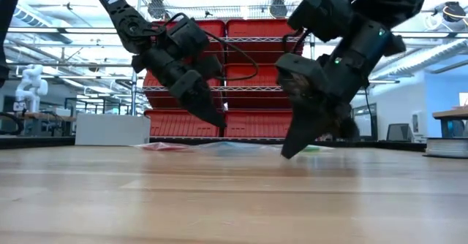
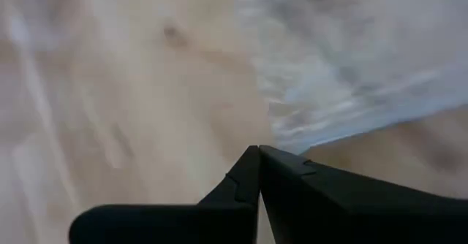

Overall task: Sort rubber bands
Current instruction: Close the bottom right transparent zip lock bag

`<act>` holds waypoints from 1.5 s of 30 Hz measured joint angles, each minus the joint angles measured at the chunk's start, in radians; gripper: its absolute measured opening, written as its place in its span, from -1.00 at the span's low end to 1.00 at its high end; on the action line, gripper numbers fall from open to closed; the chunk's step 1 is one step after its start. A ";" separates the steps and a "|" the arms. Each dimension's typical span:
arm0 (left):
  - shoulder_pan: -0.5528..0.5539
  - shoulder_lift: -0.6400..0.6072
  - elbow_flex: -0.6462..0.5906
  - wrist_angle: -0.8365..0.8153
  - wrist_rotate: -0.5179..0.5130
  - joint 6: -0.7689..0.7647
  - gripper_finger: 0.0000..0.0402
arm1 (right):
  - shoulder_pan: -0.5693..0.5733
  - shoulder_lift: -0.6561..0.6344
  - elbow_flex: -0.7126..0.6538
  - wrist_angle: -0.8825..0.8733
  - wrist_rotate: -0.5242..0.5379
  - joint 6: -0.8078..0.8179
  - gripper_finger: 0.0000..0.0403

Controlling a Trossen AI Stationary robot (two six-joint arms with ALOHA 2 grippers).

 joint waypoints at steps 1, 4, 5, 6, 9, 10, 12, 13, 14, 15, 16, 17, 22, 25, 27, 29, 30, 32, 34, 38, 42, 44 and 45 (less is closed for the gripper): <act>0.000 0.000 0.000 -0.016 0.003 0.000 -0.99 | -0.004 -0.010 0.000 -0.026 0.008 0.003 -1.00; -0.004 0.000 -0.001 -0.032 0.017 -0.001 -0.99 | -0.020 -0.067 0.000 -0.158 0.045 0.016 -1.00; -0.006 0.000 -0.001 -0.034 0.024 -0.001 -0.99 | -0.024 -0.090 0.000 -0.223 0.064 0.019 -1.00; -0.011 0.000 -0.001 -0.033 0.030 -0.001 -0.99 | -0.028 -0.118 0.000 -0.291 0.084 0.020 -1.00; -0.025 0.000 -0.001 -0.026 0.053 -0.001 -0.99 | -0.035 -0.216 0.000 -0.480 0.153 0.023 -1.00; -0.030 0.000 -0.001 -0.027 0.054 -0.001 -0.99 | -0.036 -0.250 0.000 -0.535 0.178 0.031 -1.00; -0.038 0.000 -0.001 -0.027 0.051 -0.006 -0.99 | -0.037 -0.313 -0.002 -0.566 0.208 0.039 -1.00; -0.041 0.000 -0.002 -0.024 0.040 -0.011 -0.99 | -0.037 -0.337 -0.002 -0.547 0.214 0.039 -1.00; -0.042 0.000 -0.002 -0.013 0.016 -0.029 -0.99 | -0.037 -0.352 -0.001 -0.516 0.216 0.034 -1.00; -0.042 0.000 -0.002 0.002 -0.014 -0.046 -0.99 | -0.037 -0.355 0.001 -0.479 0.219 0.026 -1.00; -0.039 0.000 -0.002 0.020 -0.043 -0.065 -0.99 | -0.037 -0.347 0.001 -0.441 0.219 0.018 -1.00; -0.033 0.000 -0.002 0.042 -0.062 -0.083 -0.99 | -0.037 -0.328 0.001 -0.409 0.219 0.011 -1.00; 0.007 0.000 -0.002 0.118 -0.037 -0.129 -0.99 | -0.037 -0.173 0.000 -0.282 0.231 -0.001 -1.00; 0.035 0.000 -0.002 0.124 0.015 -0.146 -0.99 | -0.037 -0.100 -0.001 -0.210 0.234 0.009 -1.00; 0.052 0.000 -0.002 0.119 0.037 -0.156 -0.99 | -0.037 -0.075 -0.001 -0.155 0.188 0.000 -1.00; 0.066 0.000 -0.002 0.104 0.057 -0.157 -0.99 | -0.037 -0.066 0.000 -0.160 0.122 -0.026 -1.00; 0.070 0.000 -0.002 0.097 0.066 -0.157 -0.99 | -0.036 -0.065 0.000 -0.190 0.087 -0.045 -1.00; 0.075 0.000 -0.002 0.089 0.075 -0.151 -0.99 | -0.037 -0.076 0.004 -0.269 0.041 -0.085 -1.00; 0.075 0.000 -0.002 0.084 0.079 -0.139 -0.99 | -0.037 -0.104 0.004 -0.378 0.014 -0.141 -1.00; 0.072 0.000 -0.002 0.076 0.080 -0.138 -0.99 | -0.053 -0.181 -0.002 -0.603 -0.010 -0.266 -1.00; 0.071 0.000 -0.002 0.078 0.080 -0.138 -0.99 | -0.081 -0.299 0.000 -0.651 0.030 -0.243 -1.00; 0.071 0.000 -0.002 0.081 0.079 -0.138 -0.99 | -0.098 -0.330 0.000 -0.625 0.080 -0.148 -1.00; 0.071 0.000 -0.002 0.084 0.079 -0.138 -0.99 | -0.107 -0.335 0.000 -0.601 0.102 -0.112 -0.98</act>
